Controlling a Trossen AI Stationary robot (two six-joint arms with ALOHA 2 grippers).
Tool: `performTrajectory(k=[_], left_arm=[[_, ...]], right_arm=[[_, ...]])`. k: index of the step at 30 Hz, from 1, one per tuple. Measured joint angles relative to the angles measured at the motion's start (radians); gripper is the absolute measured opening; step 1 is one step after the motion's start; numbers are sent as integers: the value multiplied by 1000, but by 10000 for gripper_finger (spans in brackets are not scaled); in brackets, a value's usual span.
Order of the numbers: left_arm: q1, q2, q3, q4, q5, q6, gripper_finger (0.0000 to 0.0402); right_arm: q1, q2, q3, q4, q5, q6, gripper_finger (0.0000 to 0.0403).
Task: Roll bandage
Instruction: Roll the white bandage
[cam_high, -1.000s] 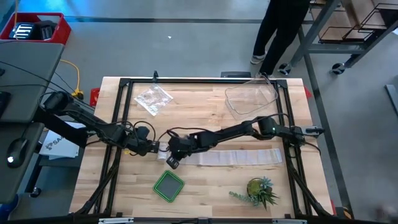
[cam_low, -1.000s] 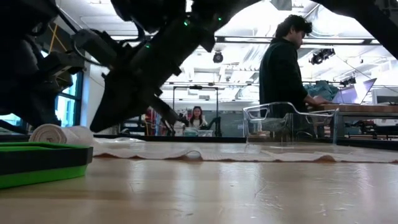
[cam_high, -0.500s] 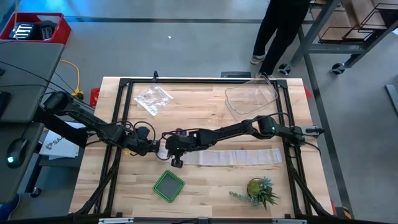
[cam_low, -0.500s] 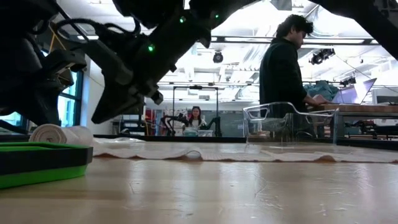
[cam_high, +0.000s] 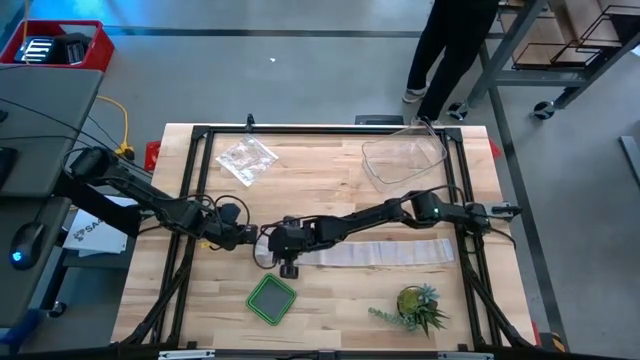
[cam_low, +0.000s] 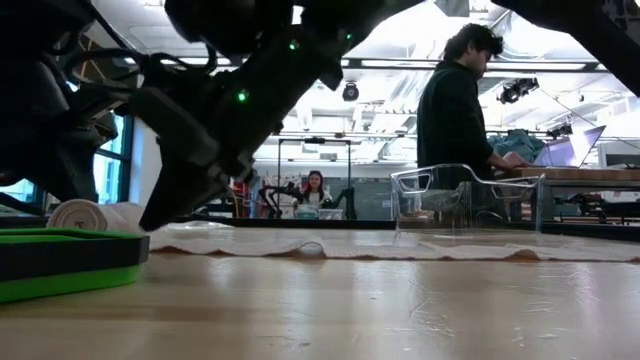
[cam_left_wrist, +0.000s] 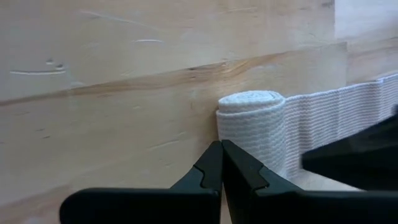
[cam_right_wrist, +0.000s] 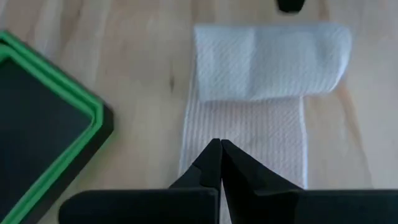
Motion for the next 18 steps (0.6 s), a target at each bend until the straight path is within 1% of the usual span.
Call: performTrajectory(k=[4, 14, 18], left_arm=[[0, 0, 0, 0, 4, -13, 0], [0, 0, 0, 2, 4, -15, 0], [0, 0, 0, -3, 3, -12, 0]], right_arm=[[-8, -3, 0, 8, 23, -3, 0], [-21, -3, 0, -29, 22, -26, 0], [-13, 11, 2, -26, 20, -10, 0]])
